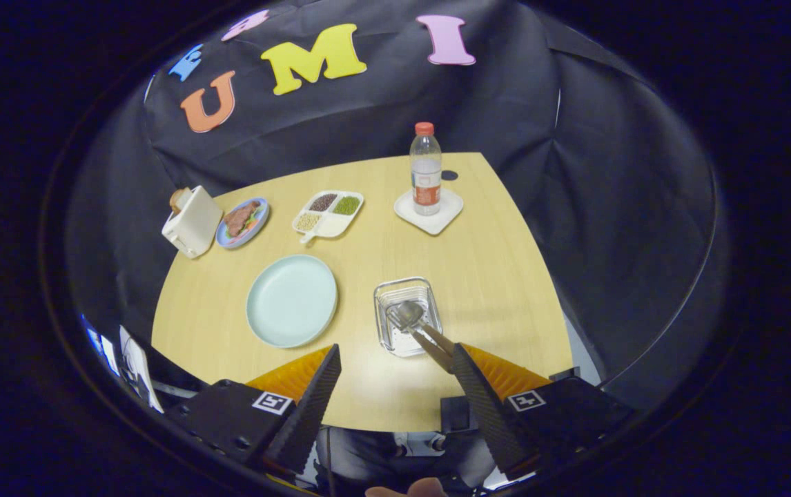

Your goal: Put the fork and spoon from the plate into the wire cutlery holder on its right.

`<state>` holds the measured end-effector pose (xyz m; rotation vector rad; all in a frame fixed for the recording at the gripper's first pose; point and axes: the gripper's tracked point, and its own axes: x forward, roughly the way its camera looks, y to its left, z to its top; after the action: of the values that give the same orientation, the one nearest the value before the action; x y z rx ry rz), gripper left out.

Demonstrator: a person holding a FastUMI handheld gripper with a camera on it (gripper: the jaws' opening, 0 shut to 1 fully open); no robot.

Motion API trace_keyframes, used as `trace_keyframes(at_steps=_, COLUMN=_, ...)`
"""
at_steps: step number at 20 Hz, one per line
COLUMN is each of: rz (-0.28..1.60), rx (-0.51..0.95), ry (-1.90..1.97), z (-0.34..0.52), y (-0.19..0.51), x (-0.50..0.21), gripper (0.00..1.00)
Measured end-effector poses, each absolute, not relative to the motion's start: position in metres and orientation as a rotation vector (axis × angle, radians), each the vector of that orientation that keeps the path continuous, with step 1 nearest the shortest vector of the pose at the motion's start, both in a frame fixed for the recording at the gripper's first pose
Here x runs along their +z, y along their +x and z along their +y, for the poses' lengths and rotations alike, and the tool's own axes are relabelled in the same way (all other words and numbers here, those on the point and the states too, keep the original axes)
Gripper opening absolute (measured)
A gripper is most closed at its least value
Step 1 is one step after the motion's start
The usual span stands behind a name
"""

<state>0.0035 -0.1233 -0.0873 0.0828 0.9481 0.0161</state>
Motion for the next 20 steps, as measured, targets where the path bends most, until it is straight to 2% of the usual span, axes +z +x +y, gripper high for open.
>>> trace_keyframes(at_steps=7, rz=0.565, rx=-0.010, ry=0.002, z=-0.106, y=0.021, x=-0.031, gripper=0.97)
trace_keyframes(at_steps=13, rz=0.258, rx=-0.045, ry=0.004, z=-0.074, y=0.003, x=0.002, gripper=0.96)
trace_keyframes(at_steps=20, rz=0.140, rx=-0.038, ry=-0.004, z=-0.027, y=-0.013, x=-0.007, gripper=0.96)
